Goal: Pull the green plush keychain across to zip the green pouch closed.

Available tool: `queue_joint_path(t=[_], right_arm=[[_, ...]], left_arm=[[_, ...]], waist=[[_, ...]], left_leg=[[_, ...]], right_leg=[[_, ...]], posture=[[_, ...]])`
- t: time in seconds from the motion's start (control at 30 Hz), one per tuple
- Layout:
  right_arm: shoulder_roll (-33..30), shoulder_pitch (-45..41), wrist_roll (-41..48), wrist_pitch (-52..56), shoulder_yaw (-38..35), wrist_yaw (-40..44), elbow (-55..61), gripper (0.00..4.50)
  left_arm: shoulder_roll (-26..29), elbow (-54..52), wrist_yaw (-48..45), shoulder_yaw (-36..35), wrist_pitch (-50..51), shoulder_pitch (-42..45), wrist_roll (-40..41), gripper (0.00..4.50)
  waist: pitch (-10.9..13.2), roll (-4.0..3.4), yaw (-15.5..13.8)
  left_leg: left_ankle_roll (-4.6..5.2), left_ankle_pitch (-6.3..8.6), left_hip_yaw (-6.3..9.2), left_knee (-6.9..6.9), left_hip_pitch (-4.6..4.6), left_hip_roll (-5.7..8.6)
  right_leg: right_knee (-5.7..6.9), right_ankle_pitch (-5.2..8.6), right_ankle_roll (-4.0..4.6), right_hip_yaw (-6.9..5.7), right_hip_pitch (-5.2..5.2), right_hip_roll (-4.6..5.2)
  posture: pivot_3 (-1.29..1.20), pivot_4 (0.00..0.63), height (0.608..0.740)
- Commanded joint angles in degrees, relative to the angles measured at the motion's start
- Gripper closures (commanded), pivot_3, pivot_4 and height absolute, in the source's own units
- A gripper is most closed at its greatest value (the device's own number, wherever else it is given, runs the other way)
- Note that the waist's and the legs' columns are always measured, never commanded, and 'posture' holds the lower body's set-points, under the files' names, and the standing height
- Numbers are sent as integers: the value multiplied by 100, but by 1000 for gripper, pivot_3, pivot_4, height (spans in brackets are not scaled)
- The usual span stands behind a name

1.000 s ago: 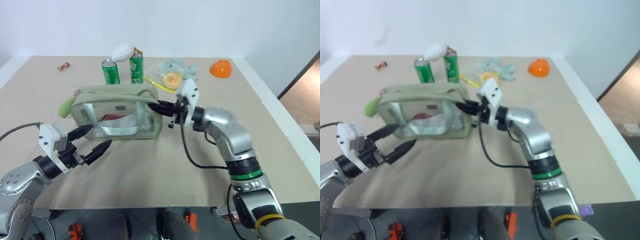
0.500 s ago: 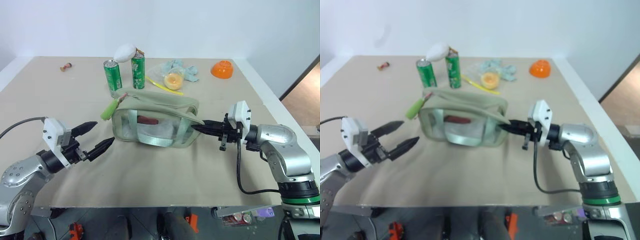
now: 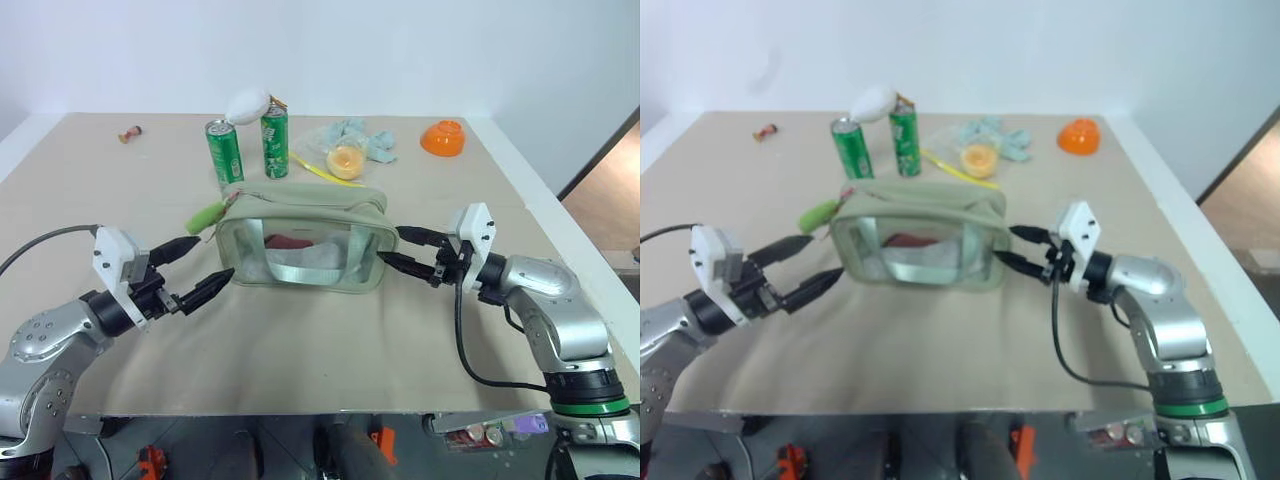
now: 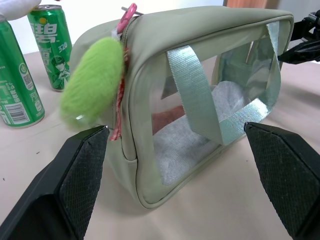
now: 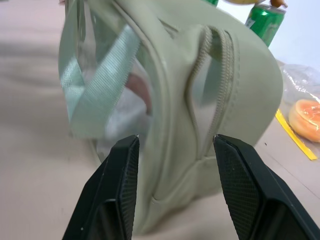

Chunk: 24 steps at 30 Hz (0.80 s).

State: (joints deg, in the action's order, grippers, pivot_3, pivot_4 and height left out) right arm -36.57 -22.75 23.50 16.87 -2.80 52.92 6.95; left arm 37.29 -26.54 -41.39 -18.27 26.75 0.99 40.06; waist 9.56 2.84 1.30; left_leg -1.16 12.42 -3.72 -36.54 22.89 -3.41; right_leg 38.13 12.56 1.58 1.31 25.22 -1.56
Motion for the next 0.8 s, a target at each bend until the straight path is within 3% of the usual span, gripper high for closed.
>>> queue_joint_path(t=[0.03,0.27,0.3,0.6,0.8], right_arm=[[129,-70,220,177,-160,-203,298,2092],[159,-90,294,259,-122,-151,300,4310],[138,-80,284,246,-119,-116,278,4411],[-41,-101,9,-393,-91,349,-114,4411],[-17,-189,-62,-504,-48,386,-165,4411]], left_arm=[[101,19,-10,-104,-76,56,-82,0],[58,237,50,-282,-187,76,-194,0],[34,273,87,-321,-189,96,-178,0],[94,901,658,-240,215,765,-338,0],[32,1135,280,10,376,1331,-128,0]], waist=[[0,0,-2],[0,0,-2],[0,0,-2],[0,0,-11],[0,0,-11]], left_leg=[[0,0,0,-1,0,0],[0,0,-1,-1,1,1],[0,0,-2,-1,1,1],[0,0,-2,-2,2,4],[0,0,-2,-2,7,10]], right_leg=[[0,0,0,-1,0,0],[0,0,0,0,0,3],[0,0,0,0,0,2],[0,0,-1,-5,-1,1],[-1,-1,-2,-6,0,4]], posture=[[0,150,740],[0,150,740],[0,150,740],[0,150,740],[0,150,740]])
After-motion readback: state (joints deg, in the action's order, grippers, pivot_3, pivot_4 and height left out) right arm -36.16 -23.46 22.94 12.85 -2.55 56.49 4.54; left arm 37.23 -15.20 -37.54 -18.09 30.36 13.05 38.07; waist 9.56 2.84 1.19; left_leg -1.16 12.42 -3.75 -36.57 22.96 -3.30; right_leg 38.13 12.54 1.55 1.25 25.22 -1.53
